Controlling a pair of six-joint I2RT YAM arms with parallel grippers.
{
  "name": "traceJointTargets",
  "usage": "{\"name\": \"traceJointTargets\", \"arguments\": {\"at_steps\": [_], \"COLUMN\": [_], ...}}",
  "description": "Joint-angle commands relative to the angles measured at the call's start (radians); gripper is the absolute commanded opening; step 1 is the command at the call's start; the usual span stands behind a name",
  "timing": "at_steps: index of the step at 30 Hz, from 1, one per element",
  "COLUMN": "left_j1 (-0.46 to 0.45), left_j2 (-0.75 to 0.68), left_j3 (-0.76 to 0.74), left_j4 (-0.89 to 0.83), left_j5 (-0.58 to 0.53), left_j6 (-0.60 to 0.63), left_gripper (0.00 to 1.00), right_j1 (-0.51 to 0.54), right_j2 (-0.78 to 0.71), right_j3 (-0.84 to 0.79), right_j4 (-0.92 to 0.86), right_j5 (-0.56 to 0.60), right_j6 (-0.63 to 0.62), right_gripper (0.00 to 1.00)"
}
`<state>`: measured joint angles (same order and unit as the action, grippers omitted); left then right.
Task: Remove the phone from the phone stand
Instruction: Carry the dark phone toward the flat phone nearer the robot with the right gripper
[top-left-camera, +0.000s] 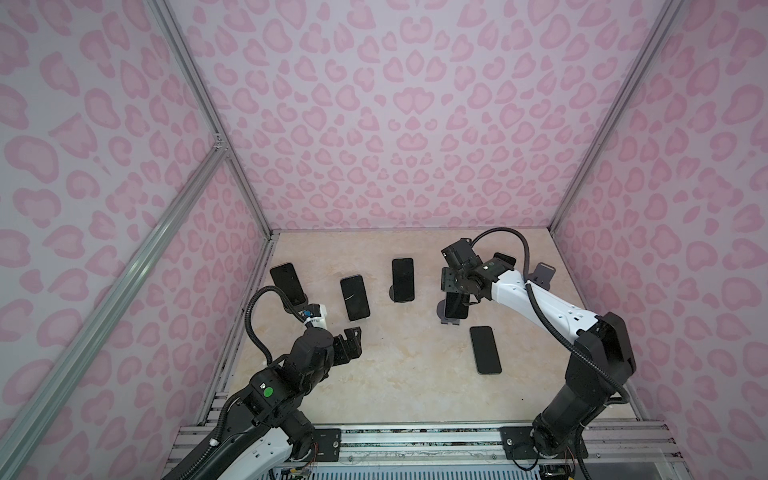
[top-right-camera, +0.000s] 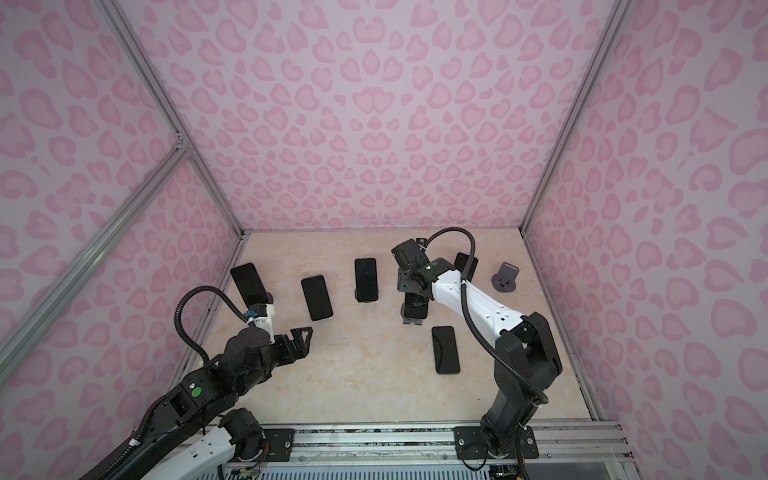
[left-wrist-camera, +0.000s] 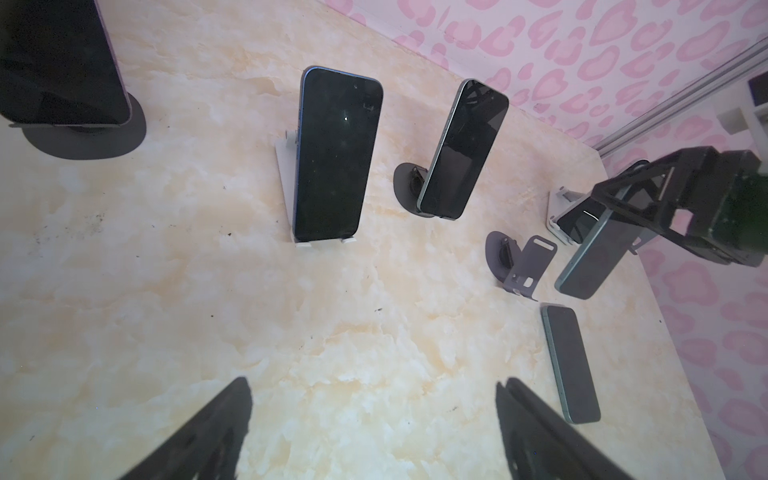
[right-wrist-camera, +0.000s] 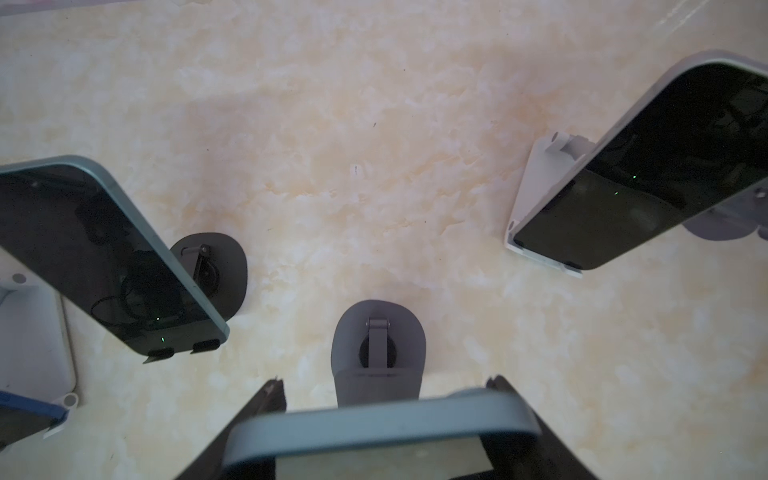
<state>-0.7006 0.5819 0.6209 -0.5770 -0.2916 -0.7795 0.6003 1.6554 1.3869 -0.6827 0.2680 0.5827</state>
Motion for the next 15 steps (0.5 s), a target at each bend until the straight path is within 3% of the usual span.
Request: {"name": "traceJointTargets", "arguments": {"at_steps": [1,8,15], "left_j1": [0.001,0.001,0.002], "left_j2": [-0.001,-0.012,-0.004], "left_j3": [-0.006,-0.094,-0.225], "left_j4": [0.018,0.046,0.188], "left_j5": [0.030,0.104,0.149], "left_j6": [-0.033,-0.119,-0.244], "left_gripper": [0.95,0.95,0.95], "right_j1": [0.039,0.157,0.294], "right_j2": [-0.061,-0.189,-0.217], "right_j3": [-0.053,-0.249,-0.372], "right_j4": [-0.057,-0.068,-0.066], "right_j5": [0.027,0.020,0.021], "right_j6": [0.014,0.120,0.237], "right_gripper": [0.61,0.61,0.61]}}
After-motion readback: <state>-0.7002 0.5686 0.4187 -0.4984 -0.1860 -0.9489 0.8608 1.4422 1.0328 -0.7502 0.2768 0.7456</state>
